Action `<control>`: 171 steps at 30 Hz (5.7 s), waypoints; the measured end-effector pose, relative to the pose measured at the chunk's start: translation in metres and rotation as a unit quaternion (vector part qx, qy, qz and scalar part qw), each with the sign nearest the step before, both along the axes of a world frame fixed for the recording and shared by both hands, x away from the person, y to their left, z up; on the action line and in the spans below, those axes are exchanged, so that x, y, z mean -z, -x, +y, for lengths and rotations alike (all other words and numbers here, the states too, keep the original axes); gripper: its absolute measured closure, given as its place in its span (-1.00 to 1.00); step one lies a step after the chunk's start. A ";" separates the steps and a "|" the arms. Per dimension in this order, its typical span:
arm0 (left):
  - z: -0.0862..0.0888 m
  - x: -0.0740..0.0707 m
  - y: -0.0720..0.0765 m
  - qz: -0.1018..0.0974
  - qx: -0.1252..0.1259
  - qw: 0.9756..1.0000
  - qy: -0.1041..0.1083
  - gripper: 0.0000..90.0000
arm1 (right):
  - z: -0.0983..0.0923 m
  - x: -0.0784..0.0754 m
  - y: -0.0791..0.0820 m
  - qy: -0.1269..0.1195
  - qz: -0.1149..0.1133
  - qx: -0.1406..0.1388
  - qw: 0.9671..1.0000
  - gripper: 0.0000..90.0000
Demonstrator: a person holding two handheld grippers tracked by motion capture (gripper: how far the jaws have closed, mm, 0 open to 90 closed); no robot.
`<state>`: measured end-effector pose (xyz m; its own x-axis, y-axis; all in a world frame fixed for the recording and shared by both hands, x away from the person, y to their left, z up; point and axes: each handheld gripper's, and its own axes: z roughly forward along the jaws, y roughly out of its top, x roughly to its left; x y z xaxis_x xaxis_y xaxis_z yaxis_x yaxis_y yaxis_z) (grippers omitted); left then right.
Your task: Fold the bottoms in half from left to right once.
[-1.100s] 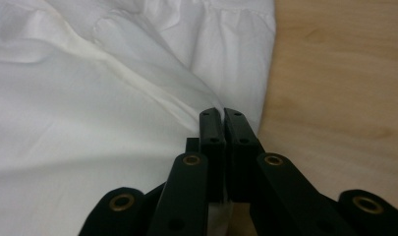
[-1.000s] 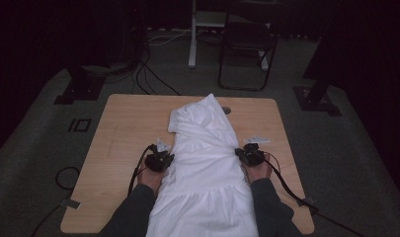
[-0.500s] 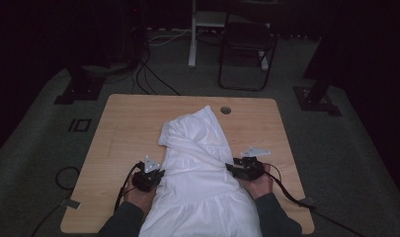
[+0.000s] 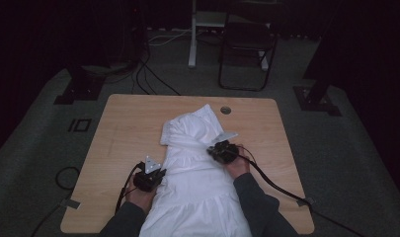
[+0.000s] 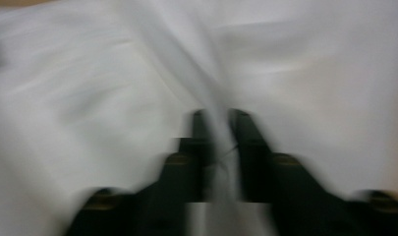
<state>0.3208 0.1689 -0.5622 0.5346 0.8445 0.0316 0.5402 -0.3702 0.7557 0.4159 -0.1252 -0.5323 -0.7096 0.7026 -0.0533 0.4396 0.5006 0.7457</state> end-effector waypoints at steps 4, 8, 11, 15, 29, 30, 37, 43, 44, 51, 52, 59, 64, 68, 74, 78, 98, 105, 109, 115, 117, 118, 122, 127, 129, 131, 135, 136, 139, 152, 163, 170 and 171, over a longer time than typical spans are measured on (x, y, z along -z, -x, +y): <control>-0.004 0.000 0.001 0.004 0.016 1.000 0.004 0.89 | -0.031 -0.015 -0.013 -0.057 -0.016 0.081 0.995 0.94; -0.026 -0.002 0.009 -0.016 0.027 0.998 -0.050 0.90 | -0.043 -0.003 -0.023 -0.029 0.002 0.102 0.994 0.86; -0.023 -0.001 0.009 -0.014 0.028 0.999 -0.039 0.83 | -0.044 0.009 -0.025 -0.022 0.013 0.114 0.993 0.83; -0.006 -0.005 0.003 0.004 0.034 0.999 0.026 0.26 | -0.054 0.021 -0.023 -0.042 0.019 0.138 0.989 0.88; -0.047 -0.040 -0.081 0.016 0.031 0.998 0.055 -0.08 | -0.058 0.026 -0.028 -0.027 0.025 0.162 0.986 0.91; -0.055 -0.033 -0.086 0.023 0.033 0.998 0.041 -0.07 | -0.059 0.026 -0.028 -0.027 0.025 0.161 0.986 0.92; -0.061 -0.006 -0.082 0.043 0.025 0.998 0.028 0.63 | -0.060 0.029 -0.015 -0.051 0.033 0.145 0.988 0.91; -0.047 -0.003 -0.035 0.036 0.035 0.998 0.027 0.72 | -0.058 0.030 0.021 -0.058 0.050 0.104 0.992 0.90; -0.047 -0.003 -0.035 0.036 0.035 0.998 0.027 0.72 | -0.057 0.030 0.025 -0.059 0.052 0.101 0.992 0.89; -0.033 0.001 0.007 0.025 0.052 0.998 0.029 0.68 | -0.053 0.015 0.061 -0.058 0.042 0.027 0.997 0.36; -0.033 0.001 0.007 0.025 0.052 0.998 0.029 0.68 | -0.053 0.010 0.061 -0.063 0.034 0.028 0.997 0.31; -0.035 0.002 0.005 0.019 0.049 0.998 0.032 0.67 | -0.022 -0.014 0.041 -0.082 0.001 -0.029 0.996 0.70; -0.035 0.003 0.006 0.016 0.048 0.998 0.030 0.67 | 0.006 -0.012 0.030 -0.084 0.001 -0.057 0.995 0.53; -0.035 0.003 0.007 0.014 0.048 0.998 0.031 0.67 | 0.032 -0.006 0.023 -0.059 0.001 -0.083 0.995 0.05; -0.037 0.003 0.009 0.011 0.048 0.998 0.024 0.67 | 0.035 -0.013 0.006 -0.007 -0.026 -0.047 0.999 0.96; -0.037 0.003 0.010 0.010 0.049 0.999 0.023 0.65 | 0.002 -0.039 -0.003 -0.076 -0.069 0.037 0.994 0.98; -0.036 -0.029 -0.008 -0.012 0.045 0.998 0.036 0.14 | -0.068 0.012 0.000 -0.165 0.073 0.085 0.980 0.08; -0.057 -0.019 -0.018 0.003 0.061 0.998 0.003 0.12 | -0.065 0.001 -0.001 -0.119 0.038 0.104 0.987 0.97; -0.059 -0.009 -0.018 0.017 0.064 0.998 -0.009 0.12 | -0.066 0.001 -0.004 -0.057 0.032 0.139 0.988 0.83; -0.063 -0.050 -0.033 -0.044 0.062 0.997 0.002 0.09 | -0.062 0.026 -0.005 -0.043 0.048 0.146 0.987 0.84; -0.069 -0.054 -0.050 -0.057 0.059 0.997 0.002 0.08 | -0.061 0.027 -0.004 -0.040 0.043 0.144 0.988 0.85; -0.072 -0.052 -0.057 -0.057 0.056 0.997 -0.003 0.08 | -0.061 0.027 -0.004 -0.042 0.041 0.146 0.988 0.85; -0.090 -0.024 -0.088 -0.018 0.045 0.999 -0.023 0.09 | -0.062 0.030 -0.001 -0.049 0.032 0.148 0.987 0.86; -0.091 -0.005 -0.087 -0.001 0.024 0.999 -0.028 0.12 | -0.062 0.031 0.003 -0.059 0.029 0.148 0.987 0.86; -0.087 -0.003 -0.078 -0.005 0.018 1.000 -0.025 0.12 | -0.060 0.033 0.009 -0.062 0.026 0.144 0.987 0.86; -0.081 -0.002 -0.066 0.002 0.010 1.000 -0.011 0.12 | -0.059 0.033 0.016 -0.064 0.027 0.136 0.988 0.86; -0.072 0.001 -0.033 -0.002 0.014 1.000 -0.006 0.12 | -0.056 0.033 0.042 -0.058 0.033 0.111 0.992 0.86; -0.071 0.002 -0.026 -0.003 0.014 1.000 -0.005 0.12 | -0.055 0.033 0.050 -0.059 0.036 0.104 0.992 0.86; -0.068 0.002 -0.009 -0.005 0.023 1.000 -0.009 0.12 | -0.053 0.031 0.069 -0.054 0.056 0.076 0.994 0.74; -0.068 0.003 -0.006 -0.005 0.024 1.000 -0.007 0.12 | -0.061 -0.007 0.024 -0.120 0.016 0.091 0.988 -0.34; -0.067 0.003 0.002 -0.006 0.020 1.000 -0.006 0.12 | -0.026 0.023 -0.034 -0.065 0.071 0.131 0.987 0.12; -0.064 0.004 0.031 -0.001 0.014 1.000 -0.001 0.12 | -0.017 0.029 -0.011 -0.070 0.046 0.108 0.991 0.61; -0.064 0.004 0.035 0.002 0.019 1.000 0.000 0.12 | -0.016 0.029 -0.008 -0.071 0.046 0.104 0.991 0.61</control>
<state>0.2860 0.1054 -0.5660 0.5662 0.8237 0.0297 0.5292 -0.3909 0.7531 0.4238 -0.1410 -0.5617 -0.5468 0.8294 0.1147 0.5913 0.2855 0.7542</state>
